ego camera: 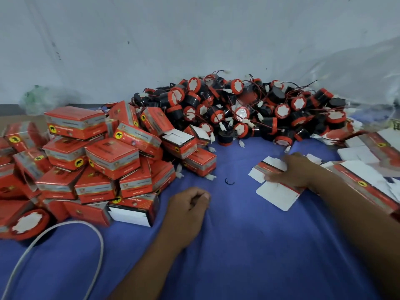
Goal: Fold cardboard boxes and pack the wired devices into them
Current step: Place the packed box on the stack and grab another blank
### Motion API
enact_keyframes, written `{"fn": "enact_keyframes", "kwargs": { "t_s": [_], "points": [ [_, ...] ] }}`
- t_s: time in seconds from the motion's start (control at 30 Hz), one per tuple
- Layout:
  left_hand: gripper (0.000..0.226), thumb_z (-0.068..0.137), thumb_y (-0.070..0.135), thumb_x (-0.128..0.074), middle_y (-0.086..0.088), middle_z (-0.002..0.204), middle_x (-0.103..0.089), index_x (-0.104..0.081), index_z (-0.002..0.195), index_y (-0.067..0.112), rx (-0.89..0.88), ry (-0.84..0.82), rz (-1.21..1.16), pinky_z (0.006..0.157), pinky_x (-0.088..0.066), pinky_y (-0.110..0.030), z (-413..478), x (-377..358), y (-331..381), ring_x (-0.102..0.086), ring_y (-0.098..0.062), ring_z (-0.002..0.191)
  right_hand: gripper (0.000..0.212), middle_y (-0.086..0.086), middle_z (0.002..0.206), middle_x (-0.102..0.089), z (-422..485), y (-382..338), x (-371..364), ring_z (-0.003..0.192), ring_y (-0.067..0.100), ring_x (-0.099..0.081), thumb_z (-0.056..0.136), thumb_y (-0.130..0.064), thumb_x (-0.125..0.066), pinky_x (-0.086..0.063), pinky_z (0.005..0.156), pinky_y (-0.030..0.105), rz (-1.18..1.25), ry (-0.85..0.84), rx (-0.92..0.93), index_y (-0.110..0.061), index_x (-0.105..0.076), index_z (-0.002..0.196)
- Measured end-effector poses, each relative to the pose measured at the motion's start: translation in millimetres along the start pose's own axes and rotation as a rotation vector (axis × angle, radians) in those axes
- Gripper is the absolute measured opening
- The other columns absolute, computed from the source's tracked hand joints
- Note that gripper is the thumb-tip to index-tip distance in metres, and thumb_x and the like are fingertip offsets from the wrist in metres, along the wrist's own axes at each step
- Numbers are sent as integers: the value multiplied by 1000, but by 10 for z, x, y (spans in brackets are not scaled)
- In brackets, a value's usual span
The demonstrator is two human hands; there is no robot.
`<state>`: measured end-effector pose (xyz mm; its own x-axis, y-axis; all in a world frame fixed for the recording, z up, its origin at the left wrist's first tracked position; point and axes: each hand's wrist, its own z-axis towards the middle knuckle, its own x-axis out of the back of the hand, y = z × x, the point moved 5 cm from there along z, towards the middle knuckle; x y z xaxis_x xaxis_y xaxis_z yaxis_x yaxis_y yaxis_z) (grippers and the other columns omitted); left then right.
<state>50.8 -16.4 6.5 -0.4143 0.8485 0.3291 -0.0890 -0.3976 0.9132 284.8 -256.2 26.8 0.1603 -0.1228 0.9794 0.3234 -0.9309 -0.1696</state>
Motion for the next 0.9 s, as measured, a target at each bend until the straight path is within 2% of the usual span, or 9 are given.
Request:
{"fn": "enact_keyframes", "kwargs": {
  "t_s": [0.13, 0.23, 0.3, 0.37, 0.43, 0.5, 0.67, 0.8, 0.9],
  "points": [
    [20, 99, 15, -56, -7, 78, -65, -68, 84, 9, 7, -10, 6, 76, -52, -49, -28, 8, 11, -62, -26, 76, 73, 15, 125, -58, -148, -165, 19, 118, 35, -54, 78, -53, -80, -46, 93, 41, 25, -4, 9, -9, -51, 129],
    [12, 98, 18, -59, -7, 79, -66, -69, 93, 21, -33, 25, -16, 73, -54, -46, -57, 0, 74, -63, -24, 74, 29, 8, 81, -62, -310, -254, 158, 80, 27, -63, 86, -25, -79, -44, 62, 32, 391, 100, 52, -14, -53, 89],
    [14, 95, 30, -63, 3, 86, -66, -63, 106, 37, -62, 23, -28, 71, -56, -35, -84, -32, 130, -64, -10, 76, 20, 6, 72, -61, -447, -321, 208, 60, 15, -59, 89, -19, -77, -47, 57, 29, 726, 91, 81, -13, -58, 88],
    [37, 90, 48, -64, 10, 118, -61, -50, 124, 46, -157, 29, 68, 89, -51, -27, -110, -59, 194, -59, -1, 107, 14, 3, 84, -68, -635, -434, 230, 59, 5, -61, 92, -19, -73, -49, 56, 20, 959, 88, 92, -16, -66, 104],
    [65, 88, 63, -58, 3, 150, -40, -33, 143, 38, -302, 58, 271, 111, -35, -31, -137, -108, 282, -37, -12, 139, 11, 7, 89, -71, -835, -565, 221, 57, 1, -64, 96, -17, -66, -48, 49, 14, 1172, 125, 105, -12, -70, 106],
    [86, 84, 75, -48, -5, 161, -24, -26, 152, 27, -388, 139, 507, 118, -20, -40, -181, -181, 381, -22, -26, 147, 13, 11, 86, -72, -1054, -734, 162, 57, 8, -66, 99, -19, -62, -49, 44, 18, 1334, 97, 159, -11, -72, 101],
    [98, 82, 72, -52, -6, 166, -4, -7, 157, 28, -336, 214, 383, 119, -11, -42, -221, -216, 447, -7, -27, 152, 45, 4, 118, -72, -1516, -1143, -65, 106, 20, -68, 94, -56, -54, -56, 86, 30, 1495, -296, 496, -25, -72, 120],
    [85, 92, 45, -59, 9, 166, -5, -1, 154, 41, -340, 190, 44, 124, -13, -36, -246, -207, 440, -4, -10, 153, 50, 3, 150, -51, -1632, -1309, -175, 142, 19, -42, 103, -42, -46, -33, 118, 38, 1576, -484, 652, -18, -49, 147],
    [87, 92, 31, -59, 30, 161, -2, 2, 151, 50, -307, 98, -123, 123, -18, -40, -239, -275, 411, -4, -4, 151, 46, 5, 153, -47, -1585, -1297, -239, 145, 23, -37, 97, -20, -54, -27, 122, 44, 1521, -433, 666, -16, -50, 143]
  ]
}}
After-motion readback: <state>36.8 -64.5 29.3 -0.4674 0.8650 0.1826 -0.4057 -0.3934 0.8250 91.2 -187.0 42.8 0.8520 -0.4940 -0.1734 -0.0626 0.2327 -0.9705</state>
